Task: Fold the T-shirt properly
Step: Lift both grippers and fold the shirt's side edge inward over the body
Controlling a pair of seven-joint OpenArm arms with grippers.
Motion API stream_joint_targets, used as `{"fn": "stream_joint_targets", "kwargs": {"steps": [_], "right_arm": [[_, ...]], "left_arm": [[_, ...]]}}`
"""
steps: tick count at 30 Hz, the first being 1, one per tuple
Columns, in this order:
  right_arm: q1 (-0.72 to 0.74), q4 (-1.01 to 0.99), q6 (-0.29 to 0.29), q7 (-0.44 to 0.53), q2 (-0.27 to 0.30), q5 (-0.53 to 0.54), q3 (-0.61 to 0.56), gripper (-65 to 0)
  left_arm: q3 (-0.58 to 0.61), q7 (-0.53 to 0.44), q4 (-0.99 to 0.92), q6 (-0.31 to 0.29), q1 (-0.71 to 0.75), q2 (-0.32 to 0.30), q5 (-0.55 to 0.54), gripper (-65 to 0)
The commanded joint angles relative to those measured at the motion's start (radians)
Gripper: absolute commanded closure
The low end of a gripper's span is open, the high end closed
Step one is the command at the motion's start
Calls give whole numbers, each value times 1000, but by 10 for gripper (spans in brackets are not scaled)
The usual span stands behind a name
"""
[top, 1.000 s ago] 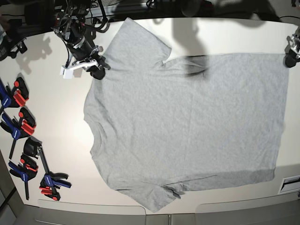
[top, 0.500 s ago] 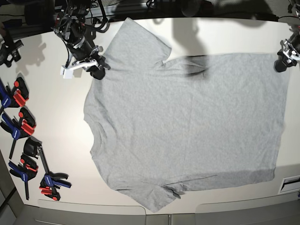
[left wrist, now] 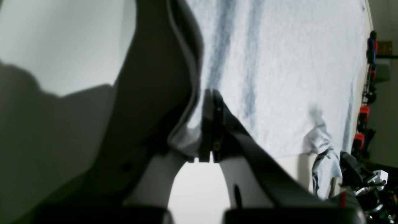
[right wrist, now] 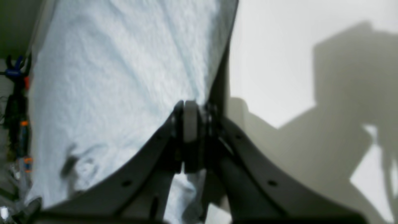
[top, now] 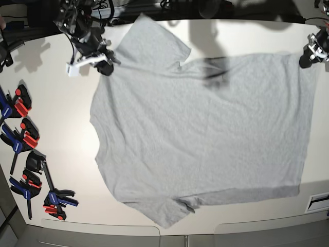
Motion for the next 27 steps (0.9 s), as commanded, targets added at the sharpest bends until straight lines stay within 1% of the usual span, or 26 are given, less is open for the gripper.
{"fn": "stream_joint_targets", "kwargs": {"steps": [1, 8, 11, 15, 22, 27], "right_arm": [[-14, 44, 11, 16, 9, 18, 12, 0], [-117, 154, 12, 9, 9, 19, 43, 0], [-163, 182, 13, -1, 9, 19, 43, 0], [-243, 232, 23, -2, 8, 19, 44, 0], [-357, 310, 23, -7, -18, 19, 44, 0], [-407, 329, 24, -21, -19, 31, 44, 0]], "left_arm": [[-16, 11, 24, 4, 26, -24, 19, 0], [-159, 11, 181, 5, 187, -18, 18, 0], [-202, 11, 233, 4, 253, -13, 11, 0], [-252, 12, 278, 4, 304, 9, 12, 0], [-262, 14, 286, 4, 336, 23, -3, 0], [-262, 27, 286, 4, 344, 26, -4, 0]]}}
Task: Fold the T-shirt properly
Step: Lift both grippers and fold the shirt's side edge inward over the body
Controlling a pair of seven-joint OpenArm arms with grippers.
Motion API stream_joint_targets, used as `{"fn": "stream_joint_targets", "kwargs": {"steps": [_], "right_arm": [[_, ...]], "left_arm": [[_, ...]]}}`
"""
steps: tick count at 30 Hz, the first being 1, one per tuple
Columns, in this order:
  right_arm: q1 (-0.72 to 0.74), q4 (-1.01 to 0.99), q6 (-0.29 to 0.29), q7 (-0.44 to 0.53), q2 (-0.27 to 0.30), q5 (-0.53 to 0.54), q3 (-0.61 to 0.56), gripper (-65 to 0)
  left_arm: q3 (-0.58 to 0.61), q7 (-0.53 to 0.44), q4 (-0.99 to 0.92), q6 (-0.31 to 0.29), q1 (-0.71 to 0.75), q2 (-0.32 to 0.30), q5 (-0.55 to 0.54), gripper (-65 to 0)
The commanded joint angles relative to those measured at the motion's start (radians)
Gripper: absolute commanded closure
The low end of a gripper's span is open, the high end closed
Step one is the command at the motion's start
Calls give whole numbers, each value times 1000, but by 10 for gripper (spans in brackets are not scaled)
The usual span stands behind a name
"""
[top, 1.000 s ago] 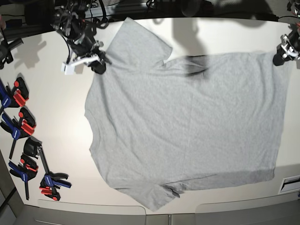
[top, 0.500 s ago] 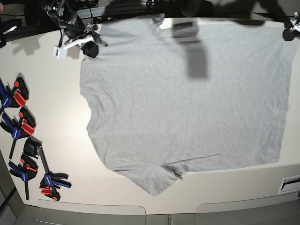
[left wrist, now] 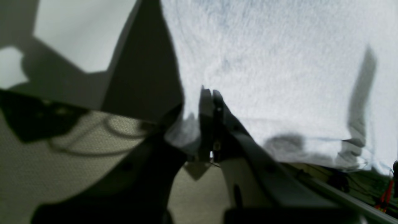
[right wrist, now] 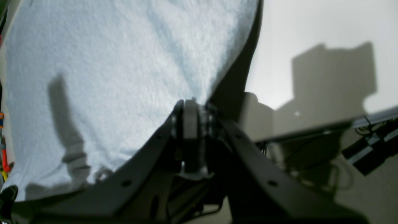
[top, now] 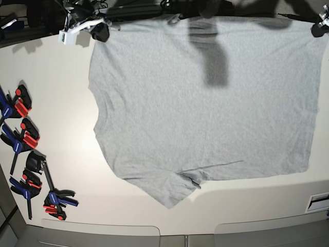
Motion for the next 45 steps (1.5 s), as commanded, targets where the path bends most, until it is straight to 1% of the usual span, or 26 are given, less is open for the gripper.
{"fn": "stream_joint_targets", "kwargs": {"steps": [1, 3, 5, 7, 12, 14, 19, 22, 24, 25, 27, 29, 34, 38, 42, 45], "right_arm": [[-20, 22, 13, 12, 5, 18, 6, 0], [-40, 22, 23, 6, 5, 37, 6, 0], [-62, 22, 41, 5, 5, 49, 6, 0], [-82, 22, 43, 5, 5, 59, 6, 0], [-117, 24, 45, 3, 5, 60, 6, 0], [-134, 26, 46, 1, 5, 60, 6, 0], [-179, 43, 53, 5, 5, 63, 8, 0], [-174, 60, 58, 23, 5, 63, 7, 0], [-152, 75, 72, 31, 5, 63, 7, 0], [-133, 79, 78, 31, 5, 63, 6, 0], [-88, 80, 82, 31, 5, 62, 4, 0], [-37, 80, 83, 31, 5, 53, 4, 0], [89, 75, 83, 49, 5, -37, 4, 0], [184, 40, 82, 56, 5, -84, 4, 0], [257, -21, 81, 58, 5, -107, 5, 0], [298, -77, 81, 64, 5, -108, 4, 0]], "left_arm": [[-13, -5, 13, -4, 19, -22, -17, 0], [-13, -5, 13, -5, 28, -22, -18, 0], [-13, -1, 13, -19, 34, -22, -25, 0], [-13, 3, 13, -35, 39, -21, -25, 0], [-13, 10, 14, -35, 63, -19, -57, 0], [-13, 24, 13, -48, 69, -19, -66, 0], [-13, 24, 13, -53, 82, -19, -77, 0], [-13, 21, 14, -57, 76, -19, -130, 0], [-13, 22, 18, -58, 63, -19, -155, 0], [-13, 22, 21, -68, 53, -19, -155, 0], [-11, 21, 29, -89, 24, -18, -156, 0], [-11, 21, 34, -90, -16, -16, -159, 0], [-11, 21, 34, -90, -112, -16, -149, 0], [-9, 6, 34, -90, -157, -16, -134, 0], [0, -54, 34, -89, -177, -16, -58, 0], [10, -87, 34, -89, -179, -17, -27, 0]]}}
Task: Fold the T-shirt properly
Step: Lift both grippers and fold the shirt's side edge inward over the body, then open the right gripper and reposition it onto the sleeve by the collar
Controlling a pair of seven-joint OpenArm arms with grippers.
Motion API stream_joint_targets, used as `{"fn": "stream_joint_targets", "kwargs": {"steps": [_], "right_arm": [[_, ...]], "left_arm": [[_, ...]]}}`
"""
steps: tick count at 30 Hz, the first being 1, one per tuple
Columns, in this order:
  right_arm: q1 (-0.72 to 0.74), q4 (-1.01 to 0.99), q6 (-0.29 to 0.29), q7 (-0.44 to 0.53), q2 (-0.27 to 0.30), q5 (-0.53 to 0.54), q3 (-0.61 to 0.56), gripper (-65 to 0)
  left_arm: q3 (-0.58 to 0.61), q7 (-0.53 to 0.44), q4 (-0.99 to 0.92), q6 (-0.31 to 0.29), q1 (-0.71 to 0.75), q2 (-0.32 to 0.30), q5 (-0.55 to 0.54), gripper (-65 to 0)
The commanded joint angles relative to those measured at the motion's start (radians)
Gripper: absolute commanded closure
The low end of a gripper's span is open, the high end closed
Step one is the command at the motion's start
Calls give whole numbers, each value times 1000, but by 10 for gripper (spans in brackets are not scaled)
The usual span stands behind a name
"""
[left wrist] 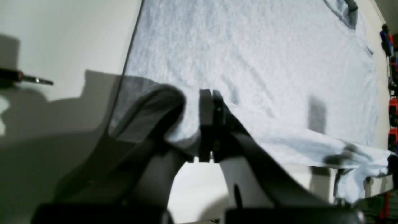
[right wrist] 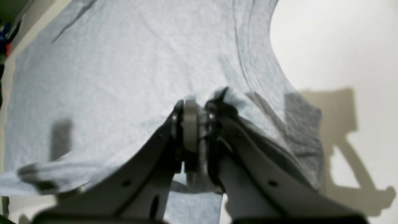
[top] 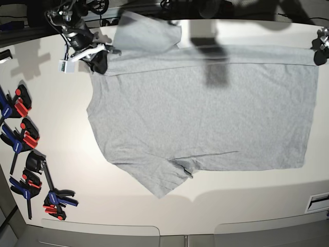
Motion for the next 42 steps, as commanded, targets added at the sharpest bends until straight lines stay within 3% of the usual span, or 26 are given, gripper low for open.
{"fn": "stream_joint_targets", "kwargs": {"steps": [1, 17, 27, 38, 42], "right_arm": [[14, -3, 7, 28, 6, 15, 4, 0], [128, -68, 8, 47, 6, 16, 4, 0], [170, -68, 9, 57, 6, 8, 3, 0], [206, -69, 6, 98, 6, -161, -142, 0], [206, -69, -35, 127, 6, -224, -185, 0]], "left_arm": [[-5, -30, 13, -4, 0, -22, -11, 0], [-5, -49, 13, -5, -19, -22, -5, 0], [-5, -75, 11, 26, -72, -22, 99, 0], [-5, -114, 11, 26, -77, -23, 148, 0], [-5, -143, 11, 26, -77, -23, 162, 0]]}}
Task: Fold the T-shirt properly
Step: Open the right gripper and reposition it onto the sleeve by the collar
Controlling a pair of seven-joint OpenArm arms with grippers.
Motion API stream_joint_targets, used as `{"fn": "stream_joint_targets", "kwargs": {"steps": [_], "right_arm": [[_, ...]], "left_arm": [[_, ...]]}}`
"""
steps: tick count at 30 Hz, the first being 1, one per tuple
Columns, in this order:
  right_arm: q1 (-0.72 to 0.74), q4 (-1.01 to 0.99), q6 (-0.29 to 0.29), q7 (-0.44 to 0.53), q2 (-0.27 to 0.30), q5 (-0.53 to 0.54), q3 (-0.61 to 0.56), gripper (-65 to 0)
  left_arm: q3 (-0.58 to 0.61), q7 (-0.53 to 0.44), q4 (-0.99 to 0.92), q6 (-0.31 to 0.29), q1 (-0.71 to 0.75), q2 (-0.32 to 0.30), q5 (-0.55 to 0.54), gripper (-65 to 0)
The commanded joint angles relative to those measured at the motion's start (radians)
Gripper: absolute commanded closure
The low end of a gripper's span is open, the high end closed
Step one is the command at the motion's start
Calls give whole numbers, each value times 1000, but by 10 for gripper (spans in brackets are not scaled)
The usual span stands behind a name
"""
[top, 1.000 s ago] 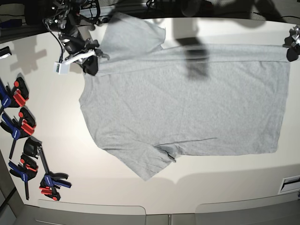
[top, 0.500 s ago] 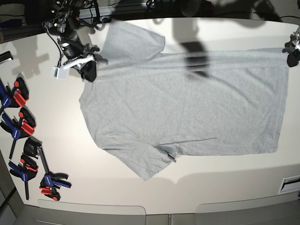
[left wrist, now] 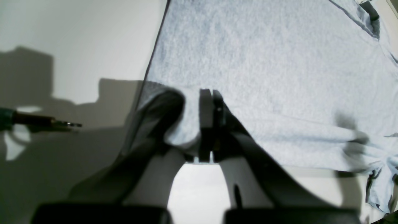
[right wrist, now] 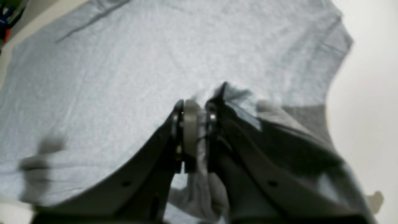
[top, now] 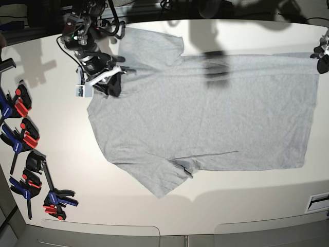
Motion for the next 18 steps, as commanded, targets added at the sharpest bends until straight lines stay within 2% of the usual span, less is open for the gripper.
{"fn": "stream_joint_targets", "kwargs": {"steps": [1, 5, 16, 18], "right_arm": [[6, 16, -11, 33, 8, -1, 1, 0], [6, 16, -42, 38, 8, -6, 3, 0], [6, 16, -40, 40, 8, -8, 3, 0], [6, 16, -26, 37, 8, -9, 3, 0]], "left_arm": [[-8, -32, 12, 0, 0, -29, -18, 0], [-8, -32, 12, 0, -23, -31, 3, 0], [-8, -28, 12, 0, -50, -31, 24, 0], [-8, -29, 12, 0, -49, -31, 34, 0]]}}
